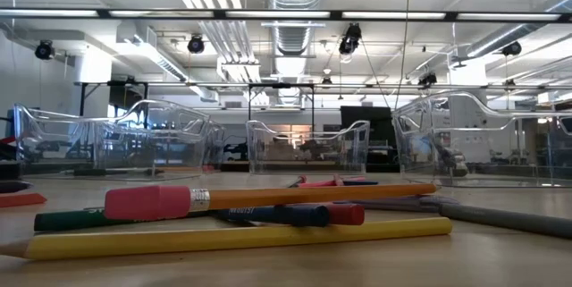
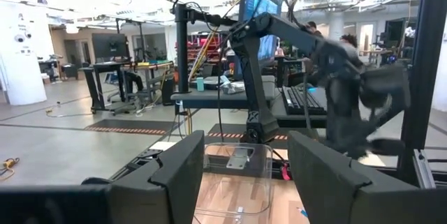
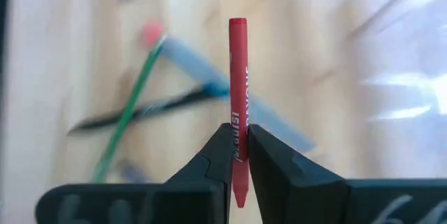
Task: Sort crayons/erasers/pens/pencils in bins
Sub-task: Put the red crayon into the bottom right transparent bin
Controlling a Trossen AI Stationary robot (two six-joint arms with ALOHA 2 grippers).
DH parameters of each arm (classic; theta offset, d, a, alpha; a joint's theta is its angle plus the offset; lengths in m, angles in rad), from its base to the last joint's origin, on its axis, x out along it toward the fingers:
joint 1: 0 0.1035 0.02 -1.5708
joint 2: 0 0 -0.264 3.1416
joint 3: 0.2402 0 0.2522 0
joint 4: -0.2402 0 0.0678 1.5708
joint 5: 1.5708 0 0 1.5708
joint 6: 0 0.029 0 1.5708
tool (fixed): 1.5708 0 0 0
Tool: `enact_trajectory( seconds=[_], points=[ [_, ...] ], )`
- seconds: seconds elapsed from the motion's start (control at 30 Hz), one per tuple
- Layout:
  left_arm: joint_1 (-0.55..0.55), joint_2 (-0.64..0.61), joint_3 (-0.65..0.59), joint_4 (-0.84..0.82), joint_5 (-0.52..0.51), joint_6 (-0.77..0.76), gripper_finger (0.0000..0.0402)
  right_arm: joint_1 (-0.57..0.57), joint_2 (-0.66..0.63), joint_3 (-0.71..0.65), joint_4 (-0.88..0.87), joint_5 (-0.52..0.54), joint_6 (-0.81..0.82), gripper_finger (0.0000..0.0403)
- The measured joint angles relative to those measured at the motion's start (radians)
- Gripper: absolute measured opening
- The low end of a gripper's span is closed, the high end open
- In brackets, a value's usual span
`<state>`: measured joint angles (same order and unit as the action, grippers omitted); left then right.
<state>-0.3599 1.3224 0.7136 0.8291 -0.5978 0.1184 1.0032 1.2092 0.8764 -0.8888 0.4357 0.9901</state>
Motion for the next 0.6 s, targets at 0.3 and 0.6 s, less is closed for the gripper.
enact_trajectory(
  seconds=[0.3, 0.6],
  points=[
    [0.000, 0.000, 0.000, 0.000, 0.004, -0.006, 0.0189, -0.190, -0.167, 0.038, -0.207, 0.170, -0.228, 0.0032],
    [0.000, 0.000, 0.000, 0.000, 0.067, 0.019, 0.0189, -0.396, -0.286, -0.043, -0.196, 0.155, -0.404, 0.0031]
  ],
)
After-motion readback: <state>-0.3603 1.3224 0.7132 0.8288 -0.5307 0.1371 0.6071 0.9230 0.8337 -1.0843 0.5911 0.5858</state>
